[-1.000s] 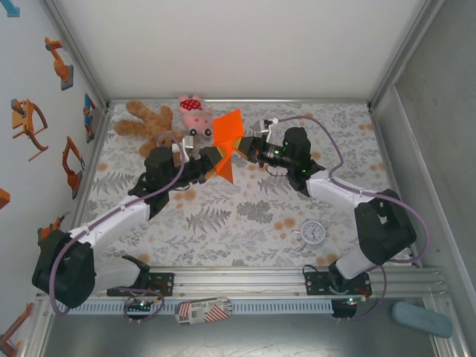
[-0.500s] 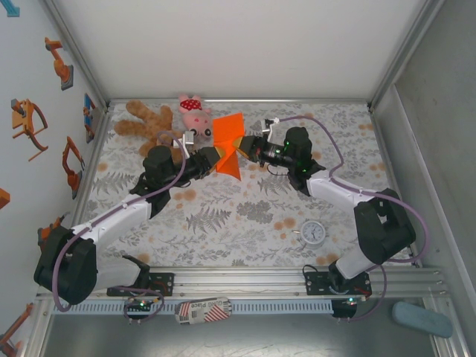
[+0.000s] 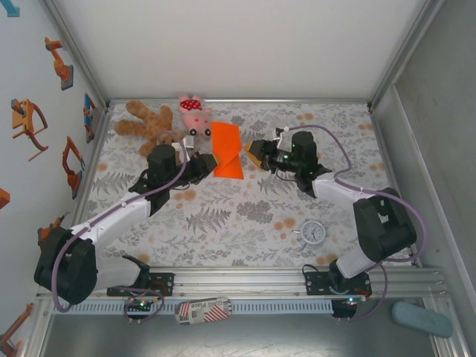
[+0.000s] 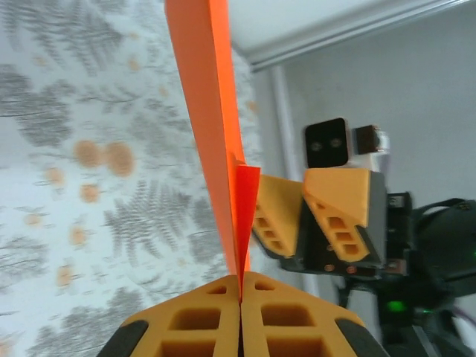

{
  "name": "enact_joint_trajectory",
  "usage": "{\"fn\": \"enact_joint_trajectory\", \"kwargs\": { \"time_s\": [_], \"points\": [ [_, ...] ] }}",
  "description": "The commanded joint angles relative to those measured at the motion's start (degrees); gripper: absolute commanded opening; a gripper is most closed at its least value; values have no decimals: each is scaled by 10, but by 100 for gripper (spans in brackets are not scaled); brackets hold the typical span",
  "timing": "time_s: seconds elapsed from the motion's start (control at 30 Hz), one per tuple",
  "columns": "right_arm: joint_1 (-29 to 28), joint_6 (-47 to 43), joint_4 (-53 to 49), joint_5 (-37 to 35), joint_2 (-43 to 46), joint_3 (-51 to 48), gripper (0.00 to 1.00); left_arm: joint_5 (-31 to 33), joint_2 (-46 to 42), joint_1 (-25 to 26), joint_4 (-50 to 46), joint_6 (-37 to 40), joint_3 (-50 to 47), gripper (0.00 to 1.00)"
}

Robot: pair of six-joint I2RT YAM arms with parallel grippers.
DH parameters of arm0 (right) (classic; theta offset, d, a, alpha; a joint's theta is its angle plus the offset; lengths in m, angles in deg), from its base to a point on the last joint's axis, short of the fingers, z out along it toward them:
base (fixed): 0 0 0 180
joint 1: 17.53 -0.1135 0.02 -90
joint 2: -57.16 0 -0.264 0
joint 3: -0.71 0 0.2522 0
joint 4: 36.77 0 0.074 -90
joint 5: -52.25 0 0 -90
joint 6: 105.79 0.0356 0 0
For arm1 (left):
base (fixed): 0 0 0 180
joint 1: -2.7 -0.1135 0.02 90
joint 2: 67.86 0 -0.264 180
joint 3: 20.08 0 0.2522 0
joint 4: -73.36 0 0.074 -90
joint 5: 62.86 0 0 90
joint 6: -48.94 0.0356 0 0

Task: Fold a paper plane with a square sheet of paper (pick it up from the middle)
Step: Turn over the paper at the center of the table.

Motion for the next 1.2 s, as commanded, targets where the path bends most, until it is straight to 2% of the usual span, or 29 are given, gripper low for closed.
{"fn": "enact_joint_trajectory", "kwargs": {
  "time_s": [0.0,0.13,0.23,0.4,0.53,0.67,0.77,0.9,1.03,1.17],
  "points": [
    [5,-127,-180,-69,45,18,40,88,-15,2,-172,109,48,8],
    [7,-216,-334,-176,89,43,42,229,-5,26,-350,198,121,9],
    [9,-248,-399,-240,115,53,43,354,18,54,-458,238,183,8],
    [12,-265,-459,-324,144,58,43,541,91,100,-585,260,268,8],
    [13,-261,-483,-369,165,48,43,651,171,129,-665,250,324,8],
    [16,-251,-493,-399,185,31,43,706,260,152,-719,232,377,8],
    [17,-240,-499,-413,196,18,42,708,324,162,-739,222,412,9],
    [19,-230,-505,-428,208,3,43,651,397,169,-732,210,447,10],
    [20,-226,-512,-437,217,-7,42,529,431,170,-670,207,449,14],
    [21,-222,-516,-439,218,-14,42,390,429,167,-578,205,426,22]
  ]
}}
